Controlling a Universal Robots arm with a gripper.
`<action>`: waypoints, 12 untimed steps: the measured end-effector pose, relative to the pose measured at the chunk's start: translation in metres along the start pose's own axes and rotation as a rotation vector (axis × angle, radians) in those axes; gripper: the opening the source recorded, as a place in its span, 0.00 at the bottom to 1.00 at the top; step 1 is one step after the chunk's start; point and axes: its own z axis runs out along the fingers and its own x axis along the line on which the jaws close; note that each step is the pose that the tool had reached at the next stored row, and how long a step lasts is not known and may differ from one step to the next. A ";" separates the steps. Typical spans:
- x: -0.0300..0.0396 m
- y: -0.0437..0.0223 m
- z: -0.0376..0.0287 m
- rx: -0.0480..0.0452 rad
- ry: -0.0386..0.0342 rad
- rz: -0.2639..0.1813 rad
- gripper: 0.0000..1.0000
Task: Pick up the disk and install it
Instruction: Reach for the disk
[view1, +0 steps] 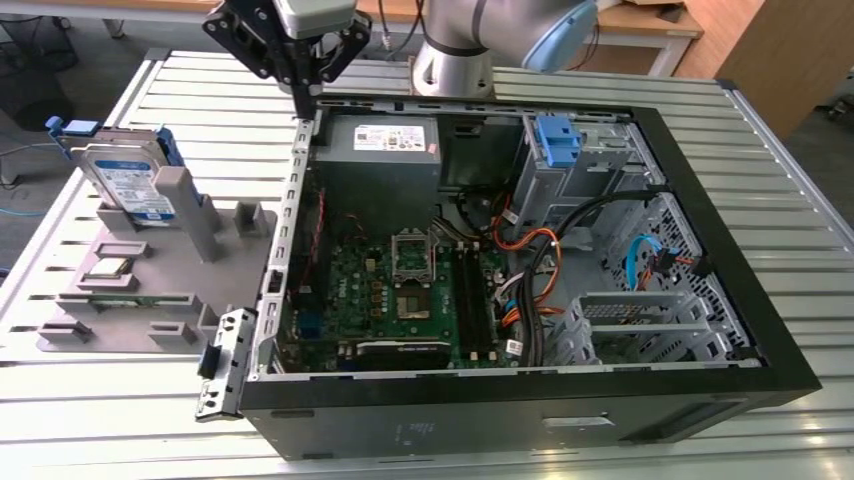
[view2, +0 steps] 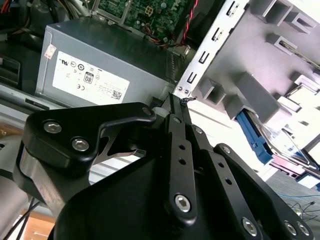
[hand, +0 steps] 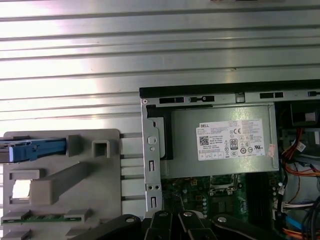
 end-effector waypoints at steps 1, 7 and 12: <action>0.0012 -0.0001 0.0000 0.0000 -0.0001 0.000 0.10; 0.0083 -0.0006 -0.0003 -0.0001 -0.0009 0.000 0.10; 0.0136 -0.0010 -0.0004 -0.0002 -0.0014 0.000 0.10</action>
